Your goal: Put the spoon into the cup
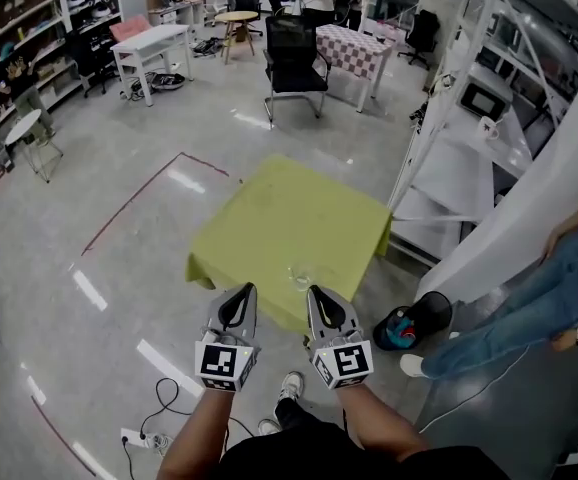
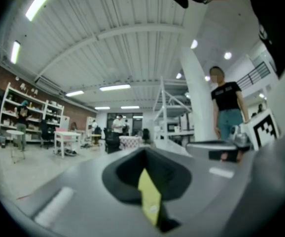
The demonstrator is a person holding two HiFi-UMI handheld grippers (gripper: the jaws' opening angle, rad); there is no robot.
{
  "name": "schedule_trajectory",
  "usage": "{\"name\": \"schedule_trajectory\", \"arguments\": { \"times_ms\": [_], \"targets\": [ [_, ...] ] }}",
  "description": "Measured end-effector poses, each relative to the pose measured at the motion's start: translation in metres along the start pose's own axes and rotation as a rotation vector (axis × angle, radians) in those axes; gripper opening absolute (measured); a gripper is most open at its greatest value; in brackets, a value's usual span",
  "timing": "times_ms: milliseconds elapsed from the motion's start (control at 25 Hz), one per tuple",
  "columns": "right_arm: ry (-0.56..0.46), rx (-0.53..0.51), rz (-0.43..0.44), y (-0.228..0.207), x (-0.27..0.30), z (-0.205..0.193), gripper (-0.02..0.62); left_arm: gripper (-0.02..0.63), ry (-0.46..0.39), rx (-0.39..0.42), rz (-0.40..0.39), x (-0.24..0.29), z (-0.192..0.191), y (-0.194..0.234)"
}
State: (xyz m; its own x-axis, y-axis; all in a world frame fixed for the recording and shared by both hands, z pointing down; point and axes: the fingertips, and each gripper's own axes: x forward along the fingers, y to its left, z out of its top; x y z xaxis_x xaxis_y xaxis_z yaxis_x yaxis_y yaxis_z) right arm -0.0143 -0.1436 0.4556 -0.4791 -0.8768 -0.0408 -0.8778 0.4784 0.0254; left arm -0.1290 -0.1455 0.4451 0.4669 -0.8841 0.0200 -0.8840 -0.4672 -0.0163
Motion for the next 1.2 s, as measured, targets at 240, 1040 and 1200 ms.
{"name": "schedule_trajectory", "arguments": {
  "times_ms": [240,1040,1200],
  "targets": [
    [-0.004,0.002,-0.022,-0.034,0.026,0.003,0.011,0.006,0.043,0.012,-0.021,0.033,-0.008,0.01],
    [0.025,0.063,-0.103,-0.111,0.078,-0.019,0.011,0.006,0.096,0.061,-0.17,0.139,-0.017,0.007],
    [0.03,0.064,-0.173,-0.137,0.082,-0.017,0.011,0.006,0.097,0.056,-0.224,0.16,-0.018,0.005]
  ]
}}
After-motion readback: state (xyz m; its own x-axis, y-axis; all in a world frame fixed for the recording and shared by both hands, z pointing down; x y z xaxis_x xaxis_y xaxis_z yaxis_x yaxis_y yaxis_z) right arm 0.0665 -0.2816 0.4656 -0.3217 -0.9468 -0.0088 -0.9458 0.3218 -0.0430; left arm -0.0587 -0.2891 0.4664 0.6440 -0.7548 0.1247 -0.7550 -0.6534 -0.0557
